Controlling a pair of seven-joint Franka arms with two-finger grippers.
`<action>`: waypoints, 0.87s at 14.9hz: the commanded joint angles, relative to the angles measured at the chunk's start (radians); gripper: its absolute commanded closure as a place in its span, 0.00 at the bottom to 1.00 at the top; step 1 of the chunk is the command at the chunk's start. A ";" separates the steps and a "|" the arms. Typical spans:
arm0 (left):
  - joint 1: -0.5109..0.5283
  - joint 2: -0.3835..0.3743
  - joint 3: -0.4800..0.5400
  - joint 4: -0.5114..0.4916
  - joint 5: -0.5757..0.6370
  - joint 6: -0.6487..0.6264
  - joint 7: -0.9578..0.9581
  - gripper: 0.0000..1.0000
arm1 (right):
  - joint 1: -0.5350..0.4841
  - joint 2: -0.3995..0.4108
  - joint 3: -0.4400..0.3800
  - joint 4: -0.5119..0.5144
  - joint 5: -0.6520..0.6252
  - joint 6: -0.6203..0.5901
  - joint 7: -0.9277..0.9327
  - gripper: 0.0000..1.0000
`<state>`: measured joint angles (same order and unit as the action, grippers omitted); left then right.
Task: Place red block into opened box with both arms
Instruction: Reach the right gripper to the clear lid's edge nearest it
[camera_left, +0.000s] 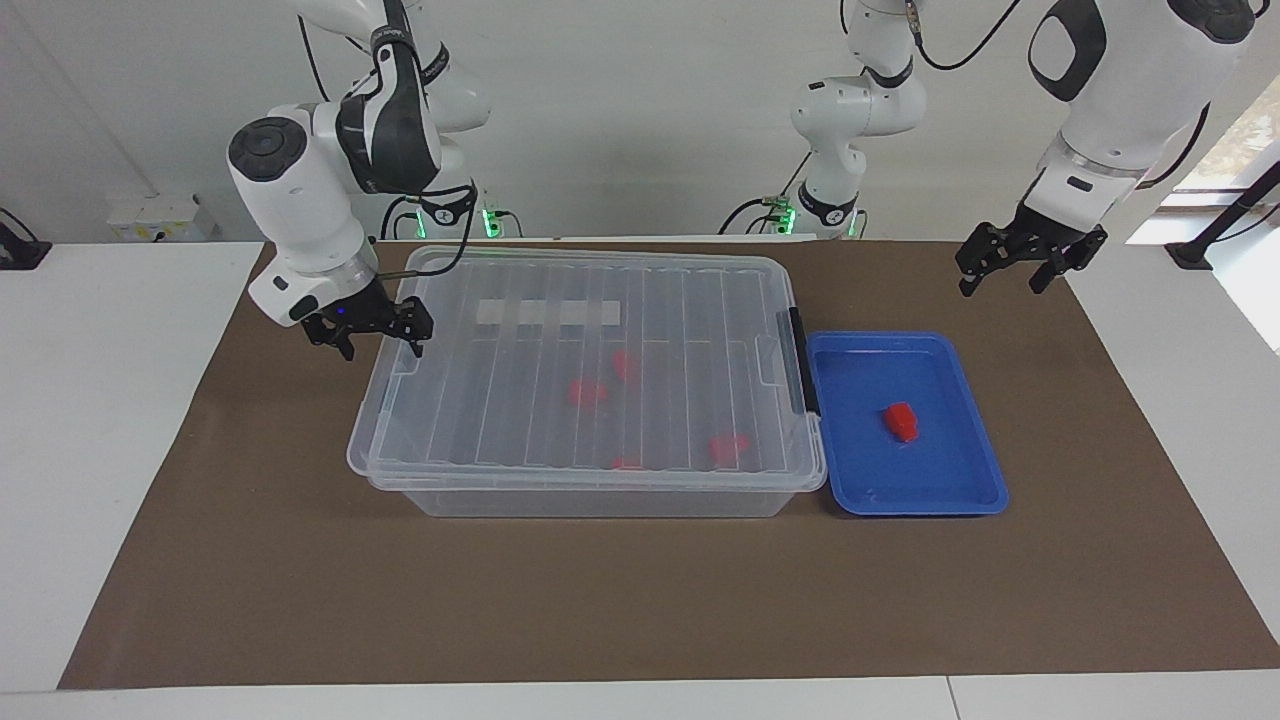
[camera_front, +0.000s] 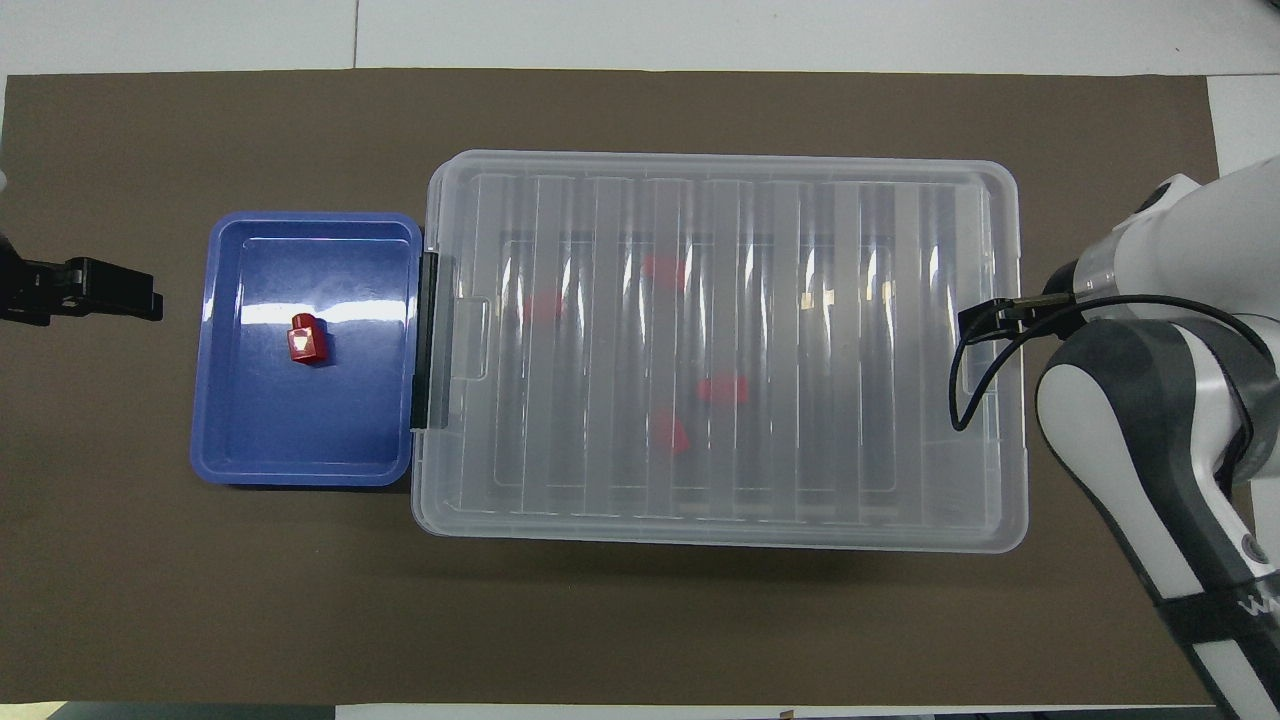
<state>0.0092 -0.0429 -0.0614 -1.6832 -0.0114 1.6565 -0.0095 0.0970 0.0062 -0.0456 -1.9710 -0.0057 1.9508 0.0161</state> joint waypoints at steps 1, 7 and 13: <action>0.006 -0.028 -0.001 -0.030 0.016 0.002 0.002 0.00 | -0.014 -0.031 0.007 -0.048 0.001 0.039 -0.025 0.00; 0.006 -0.028 -0.001 -0.030 0.016 0.002 0.002 0.00 | -0.028 -0.035 0.006 -0.069 0.001 0.042 -0.028 0.00; 0.006 -0.028 -0.001 -0.030 0.016 0.000 0.002 0.00 | -0.068 -0.035 0.006 -0.072 0.000 0.042 -0.071 0.00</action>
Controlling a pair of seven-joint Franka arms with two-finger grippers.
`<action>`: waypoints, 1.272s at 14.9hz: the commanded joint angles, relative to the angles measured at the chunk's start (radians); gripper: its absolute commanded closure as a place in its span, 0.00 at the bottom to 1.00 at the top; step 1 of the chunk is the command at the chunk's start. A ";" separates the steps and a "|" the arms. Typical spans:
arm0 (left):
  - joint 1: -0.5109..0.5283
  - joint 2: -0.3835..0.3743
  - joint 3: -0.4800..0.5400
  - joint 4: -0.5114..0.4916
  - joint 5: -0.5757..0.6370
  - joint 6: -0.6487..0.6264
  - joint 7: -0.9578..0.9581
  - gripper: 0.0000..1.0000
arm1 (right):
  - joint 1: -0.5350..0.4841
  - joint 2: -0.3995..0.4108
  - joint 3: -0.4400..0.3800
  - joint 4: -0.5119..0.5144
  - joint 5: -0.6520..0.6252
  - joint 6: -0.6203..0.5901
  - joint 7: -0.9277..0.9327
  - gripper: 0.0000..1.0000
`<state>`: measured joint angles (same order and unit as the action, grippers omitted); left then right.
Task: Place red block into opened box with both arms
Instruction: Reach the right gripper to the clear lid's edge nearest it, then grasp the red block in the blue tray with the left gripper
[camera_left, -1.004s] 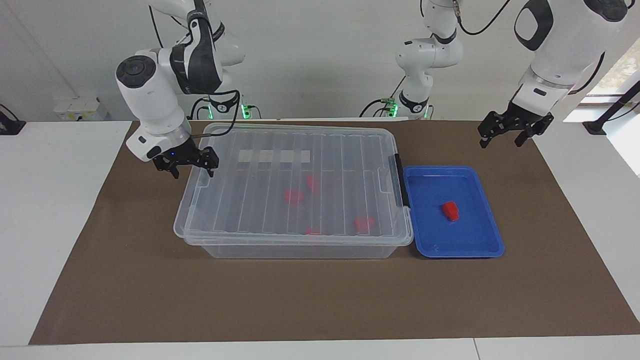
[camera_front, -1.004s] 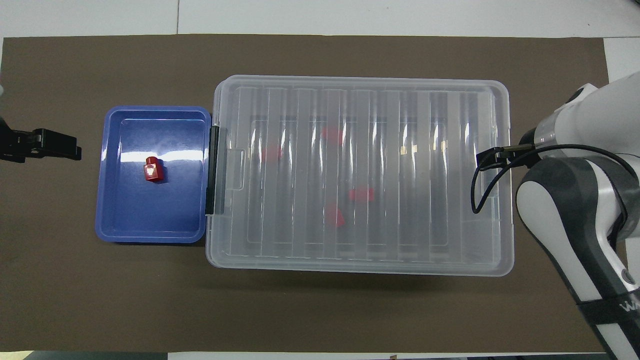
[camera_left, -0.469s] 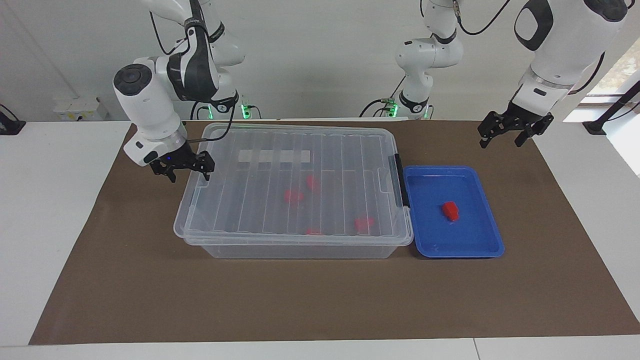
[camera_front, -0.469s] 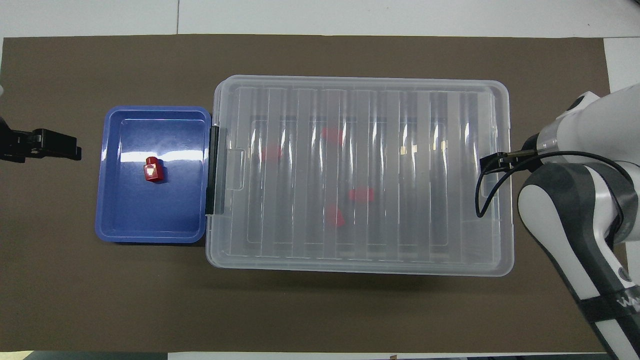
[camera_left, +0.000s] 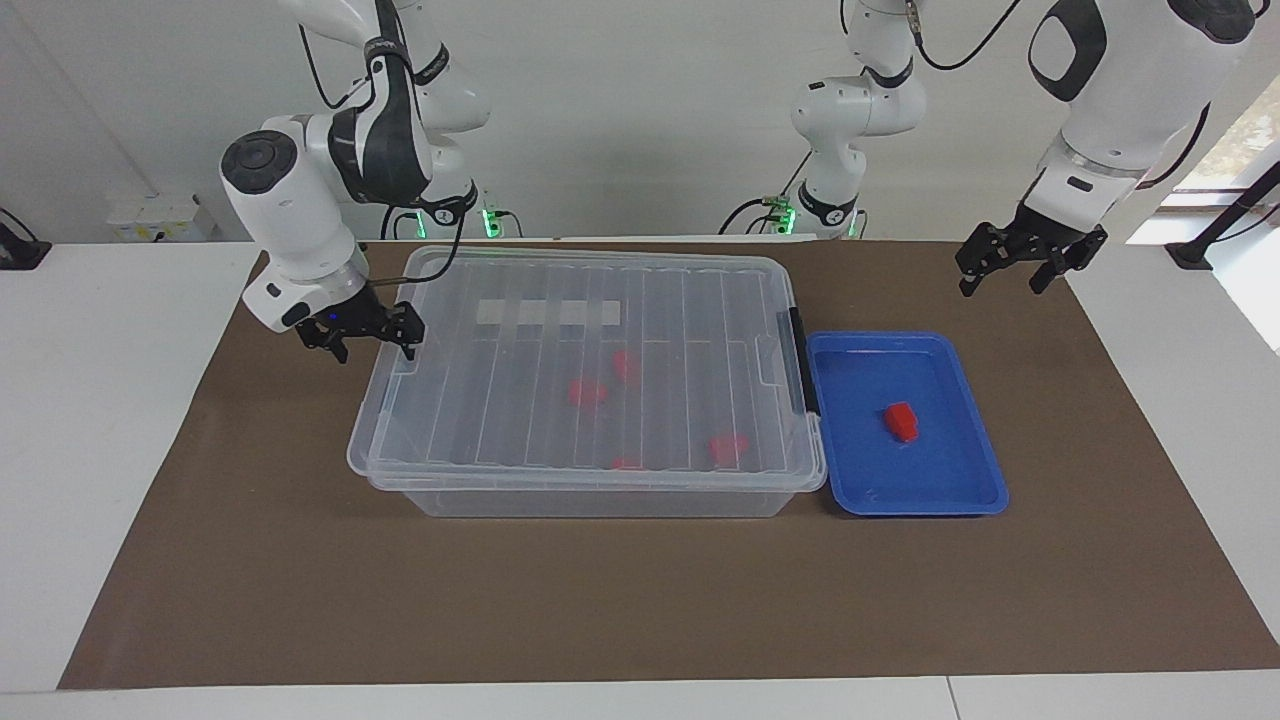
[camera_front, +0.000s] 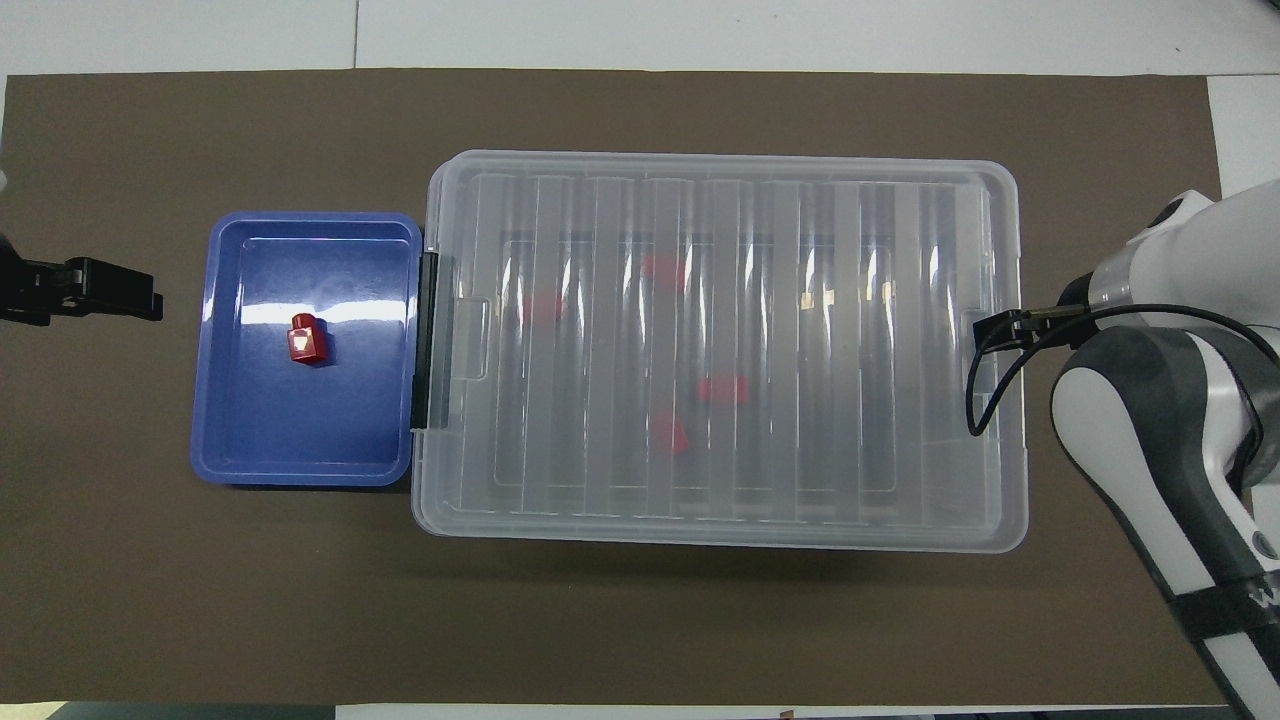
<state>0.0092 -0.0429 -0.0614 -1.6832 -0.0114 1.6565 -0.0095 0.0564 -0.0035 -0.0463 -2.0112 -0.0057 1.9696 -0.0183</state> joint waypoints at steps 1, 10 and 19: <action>0.006 -0.028 -0.003 -0.030 0.016 -0.003 -0.004 0.00 | -0.029 -0.026 0.006 -0.031 0.000 0.025 -0.040 0.00; -0.009 -0.058 -0.006 -0.289 0.016 0.273 0.008 0.00 | -0.066 -0.026 0.005 -0.031 -0.010 0.023 -0.046 0.00; -0.043 0.092 -0.006 -0.536 0.016 0.681 -0.016 0.00 | -0.112 -0.026 0.006 -0.031 -0.010 0.025 -0.106 0.00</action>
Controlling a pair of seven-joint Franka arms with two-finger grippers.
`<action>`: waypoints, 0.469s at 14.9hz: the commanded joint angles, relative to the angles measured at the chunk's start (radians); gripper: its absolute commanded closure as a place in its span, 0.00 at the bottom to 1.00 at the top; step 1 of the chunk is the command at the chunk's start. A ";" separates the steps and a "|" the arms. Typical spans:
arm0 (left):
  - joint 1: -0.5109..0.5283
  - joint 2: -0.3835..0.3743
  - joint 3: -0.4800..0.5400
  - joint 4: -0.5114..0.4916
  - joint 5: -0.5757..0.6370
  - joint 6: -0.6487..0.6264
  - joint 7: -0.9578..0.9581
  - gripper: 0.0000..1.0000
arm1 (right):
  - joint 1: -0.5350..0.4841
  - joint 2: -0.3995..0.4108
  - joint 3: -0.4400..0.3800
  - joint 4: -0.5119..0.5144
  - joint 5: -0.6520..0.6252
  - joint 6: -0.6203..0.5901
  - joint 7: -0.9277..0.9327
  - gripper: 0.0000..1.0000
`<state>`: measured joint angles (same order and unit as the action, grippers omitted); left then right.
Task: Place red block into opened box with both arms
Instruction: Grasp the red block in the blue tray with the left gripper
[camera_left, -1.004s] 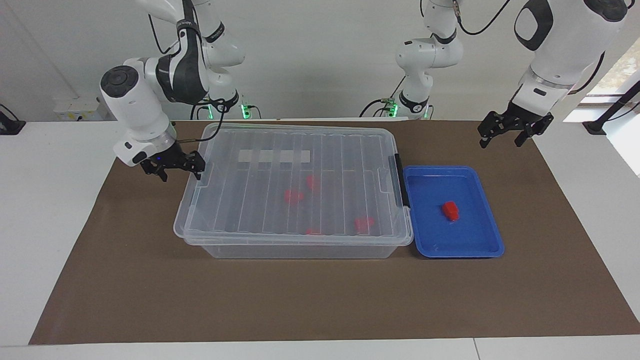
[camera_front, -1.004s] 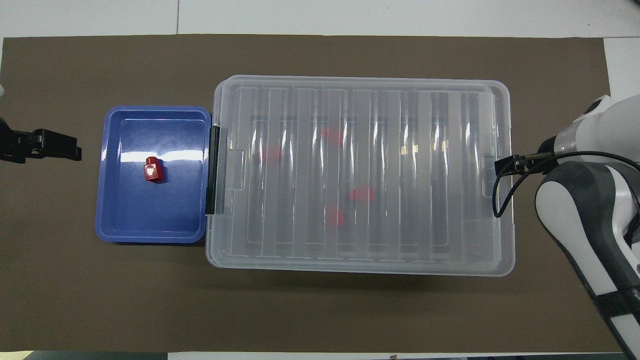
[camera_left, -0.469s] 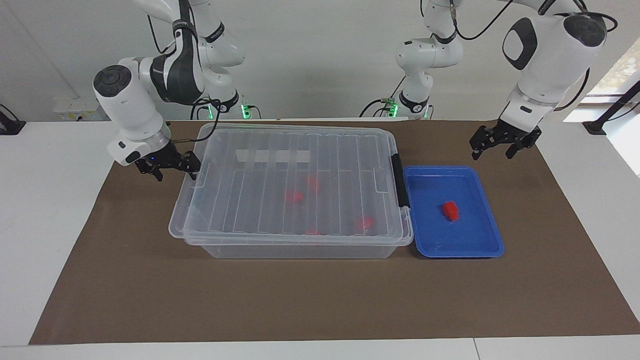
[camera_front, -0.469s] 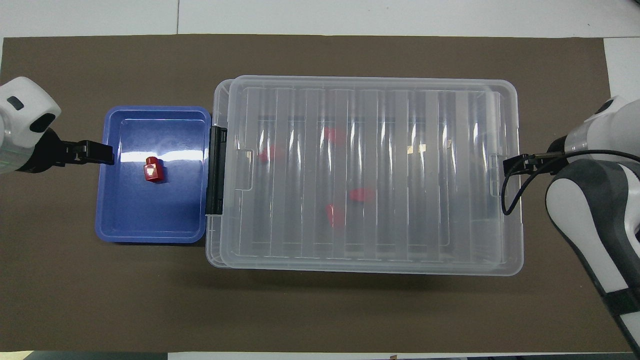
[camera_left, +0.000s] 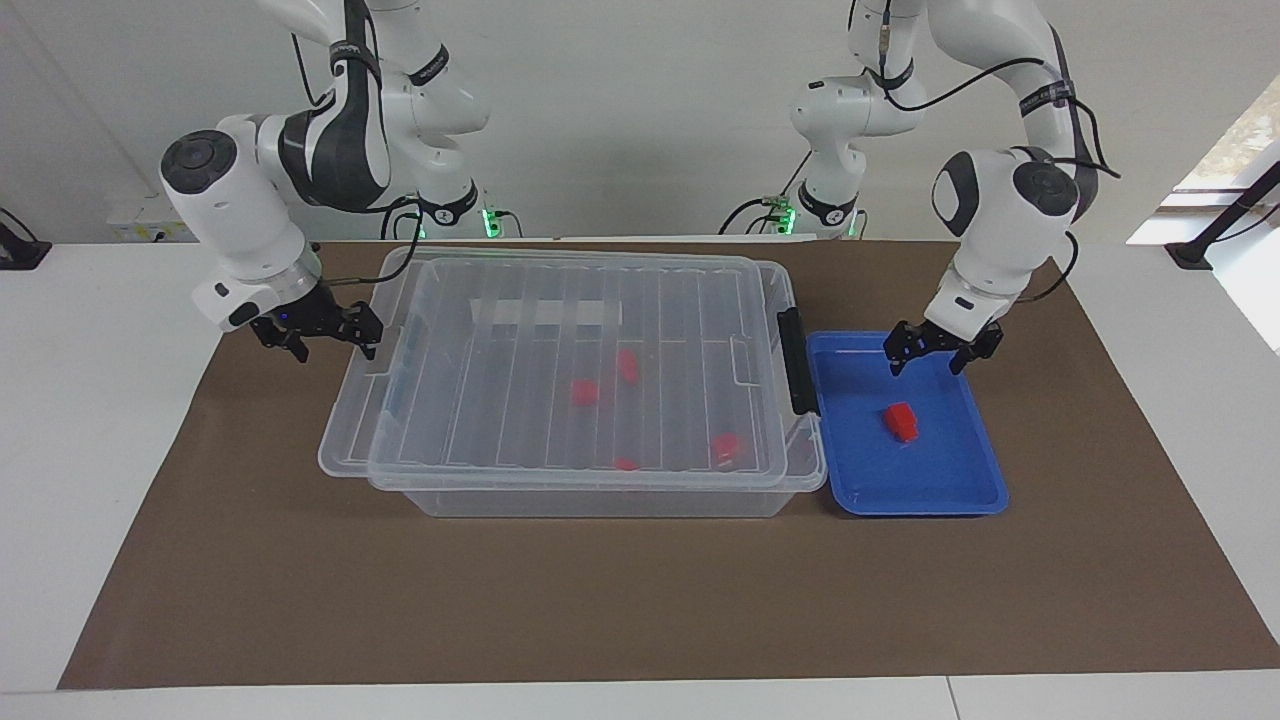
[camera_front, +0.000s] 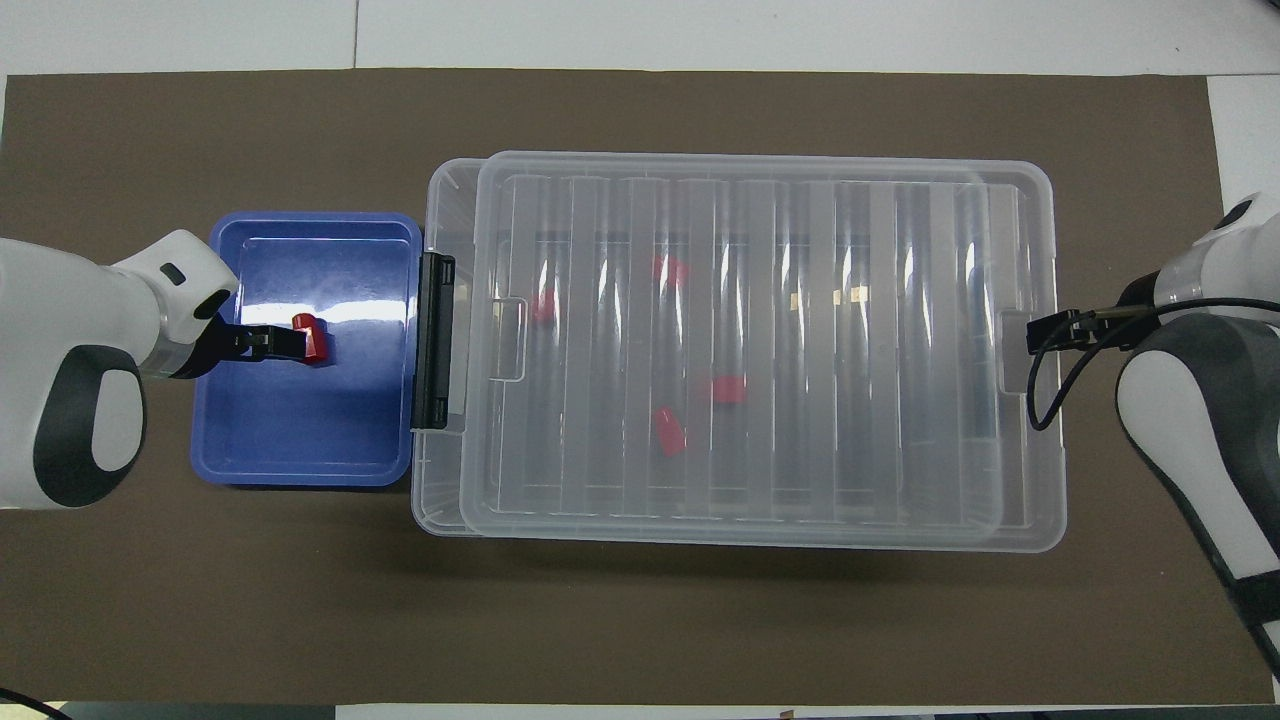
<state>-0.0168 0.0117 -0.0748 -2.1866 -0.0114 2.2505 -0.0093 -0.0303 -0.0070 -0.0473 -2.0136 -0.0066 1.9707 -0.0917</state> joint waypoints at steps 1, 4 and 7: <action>-0.018 0.060 0.007 -0.047 0.016 0.142 -0.027 0.00 | -0.025 -0.022 0.006 -0.028 -0.009 0.023 -0.036 0.00; -0.020 0.090 0.007 -0.100 0.016 0.244 -0.052 0.00 | -0.043 -0.021 0.007 -0.028 -0.009 0.036 -0.051 0.00; -0.019 0.119 0.007 -0.111 0.016 0.297 -0.052 0.00 | -0.049 -0.021 0.006 -0.028 -0.009 0.036 -0.062 0.00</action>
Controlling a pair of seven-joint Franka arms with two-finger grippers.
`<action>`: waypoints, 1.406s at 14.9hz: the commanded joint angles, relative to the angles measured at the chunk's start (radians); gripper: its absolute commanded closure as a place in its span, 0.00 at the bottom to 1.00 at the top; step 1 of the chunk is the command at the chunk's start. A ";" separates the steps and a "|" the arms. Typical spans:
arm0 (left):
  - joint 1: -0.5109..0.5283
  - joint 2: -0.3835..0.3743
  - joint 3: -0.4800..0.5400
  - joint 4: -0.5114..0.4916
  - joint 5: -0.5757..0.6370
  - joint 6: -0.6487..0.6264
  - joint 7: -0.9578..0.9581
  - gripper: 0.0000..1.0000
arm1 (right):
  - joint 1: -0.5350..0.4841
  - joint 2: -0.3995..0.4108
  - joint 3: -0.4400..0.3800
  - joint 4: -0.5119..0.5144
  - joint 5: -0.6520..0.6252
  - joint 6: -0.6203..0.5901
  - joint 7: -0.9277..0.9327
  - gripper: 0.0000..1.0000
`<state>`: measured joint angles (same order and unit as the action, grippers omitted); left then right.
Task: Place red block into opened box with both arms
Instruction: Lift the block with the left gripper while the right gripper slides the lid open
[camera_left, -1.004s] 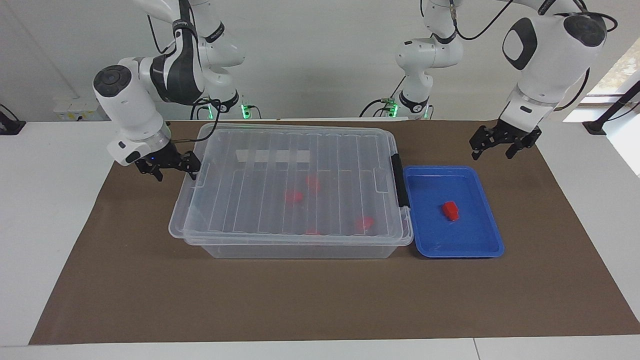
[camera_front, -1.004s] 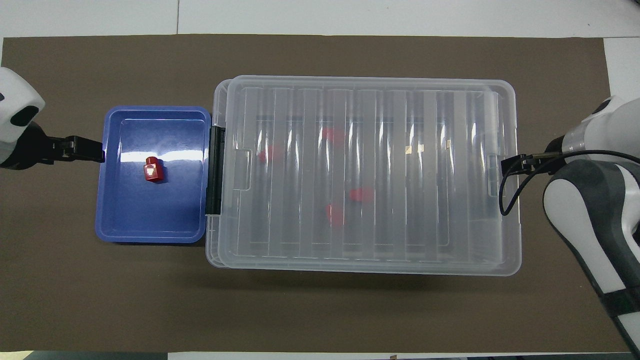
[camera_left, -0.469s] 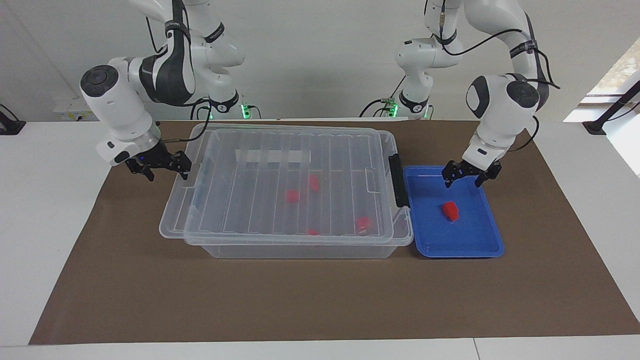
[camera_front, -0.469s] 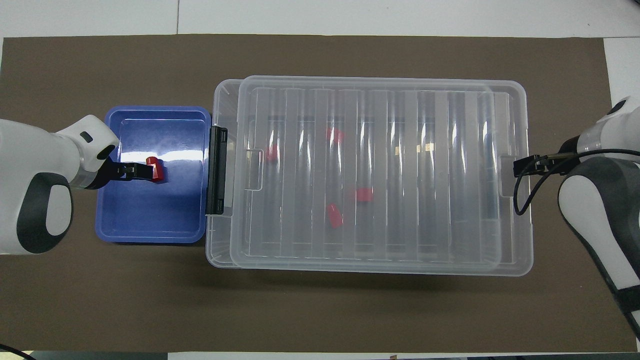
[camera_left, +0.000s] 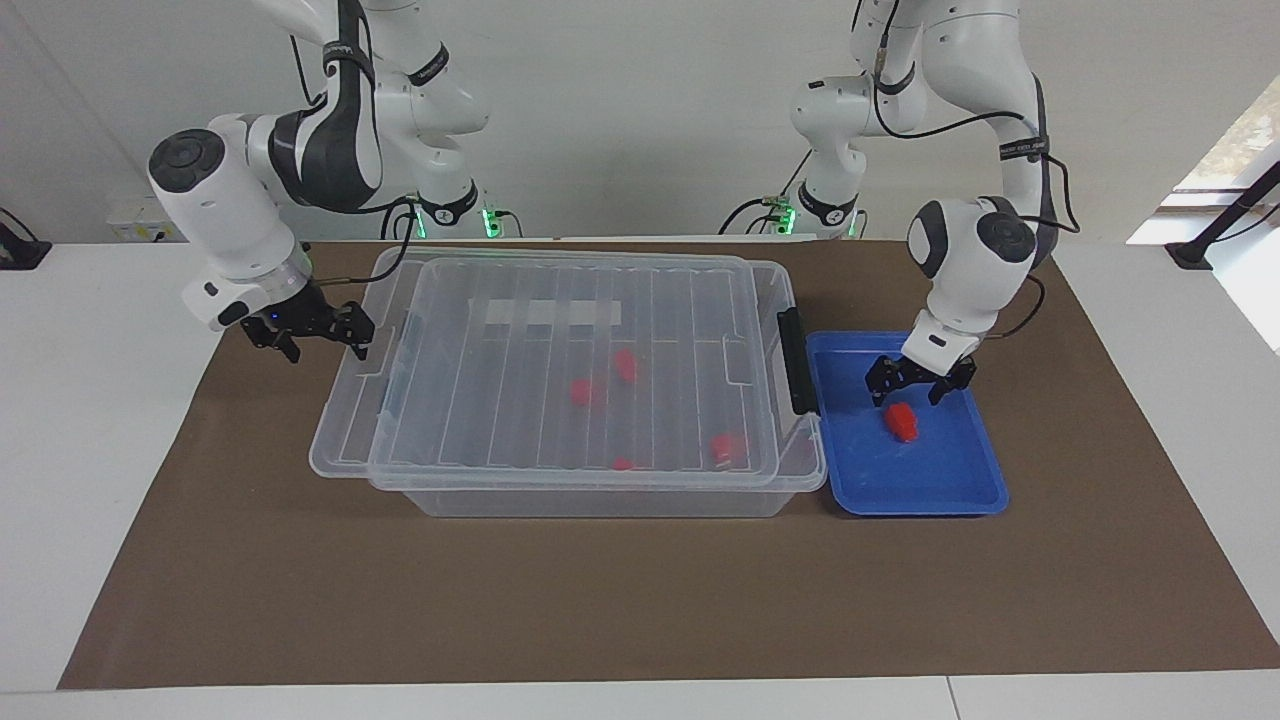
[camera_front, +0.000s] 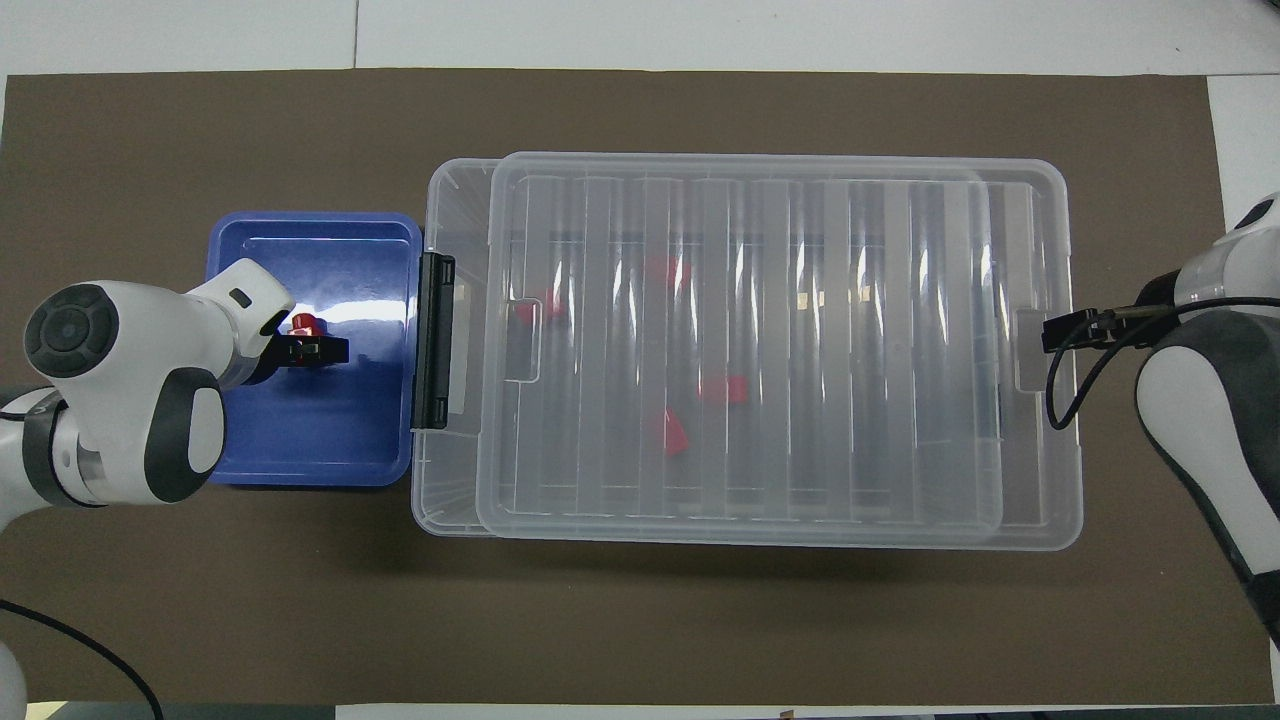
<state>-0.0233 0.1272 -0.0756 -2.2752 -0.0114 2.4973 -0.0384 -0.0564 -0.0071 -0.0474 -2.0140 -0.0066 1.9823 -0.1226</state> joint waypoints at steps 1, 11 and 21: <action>-0.012 0.011 0.008 -0.023 0.016 0.069 -0.023 0.00 | -0.026 -0.021 0.006 -0.026 -0.009 0.024 -0.031 0.00; -0.014 -0.087 0.008 0.011 0.016 -0.038 -0.107 1.00 | -0.077 -0.017 0.006 -0.019 -0.012 0.021 -0.060 0.00; -0.231 -0.261 0.000 0.151 0.017 -0.370 -0.202 1.00 | -0.132 -0.016 0.004 -0.019 -0.015 0.024 -0.133 0.00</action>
<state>-0.1814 -0.1297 -0.0833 -2.1288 -0.0114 2.1475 -0.1707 -0.1589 -0.0071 -0.0489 -2.0137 -0.0070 1.9845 -0.2113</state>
